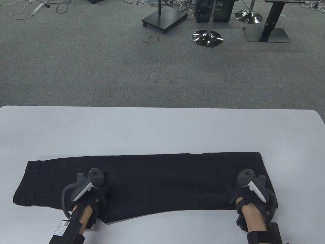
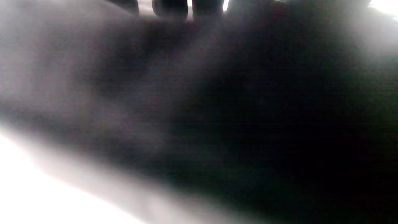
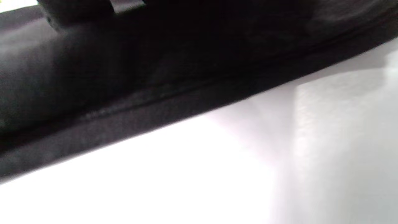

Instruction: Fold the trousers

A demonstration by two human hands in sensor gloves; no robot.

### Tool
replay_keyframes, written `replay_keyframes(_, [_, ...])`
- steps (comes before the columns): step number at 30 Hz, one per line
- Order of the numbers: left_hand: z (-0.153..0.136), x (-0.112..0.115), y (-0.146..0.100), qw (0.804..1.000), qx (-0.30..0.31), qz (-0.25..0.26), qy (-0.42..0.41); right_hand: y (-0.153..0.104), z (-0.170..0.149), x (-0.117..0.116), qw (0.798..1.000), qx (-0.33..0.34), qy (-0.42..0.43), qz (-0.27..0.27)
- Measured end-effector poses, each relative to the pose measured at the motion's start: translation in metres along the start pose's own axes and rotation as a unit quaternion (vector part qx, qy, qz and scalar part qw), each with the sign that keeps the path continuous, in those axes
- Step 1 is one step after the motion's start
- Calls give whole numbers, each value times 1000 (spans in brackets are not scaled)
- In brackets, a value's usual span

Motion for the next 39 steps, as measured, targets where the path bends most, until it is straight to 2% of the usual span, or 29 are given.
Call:
replay_keyframes(6, [0,3,6,1000,-1,-19,15,-19,-45,34,995,-57,78,-28])
replay_keyframes(8, [-2,3,10,1000,-1,-20,7,-24,-49,37,995,-62,76,-23])
replay_keyframes(10, [-4,5,11,1000,-1,-25,-9,-27,-50,34,996,-66,52,4])
replay_keyframes(13, [-4,6,11,1000,0,-22,-10,-28,-47,31,997,-71,31,2])
replay_keyframes(16, [-4,7,10,1000,0,-22,-9,-31,-34,31,999,-50,1,-9])
replay_keyframes(21, [-4,7,10,1000,0,-22,-7,-50,10,30,996,48,-71,-36])
replay_keyframes(23, [-4,7,10,1000,0,-22,-8,-62,29,26,989,109,-91,-42])
replay_keyframes(26, [-4,7,10,1000,0,-22,-7,-74,48,16,979,168,-116,-30])
replay_keyframes(28, [-4,7,10,1000,0,-22,-8,-76,55,6,972,195,-131,-3])
replay_keyframes(36, [-4,8,9,1000,0,-21,-11,-59,62,-15,969,181,-167,-2])
replay_keyframes(39, [-4,8,9,1000,1,-21,-11,-55,74,-17,961,186,-200,-37])
Point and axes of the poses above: the tracker on the back of each hand, its own z axis roughly to the thumb side, its own y axis roughly from the wrist to the fingertips, x = y × z, the point moved 4 cm from there along y, roughly from the wrist to the fingertips, and after that the axes turned 7 degrees about x, right-handed, at the moved point
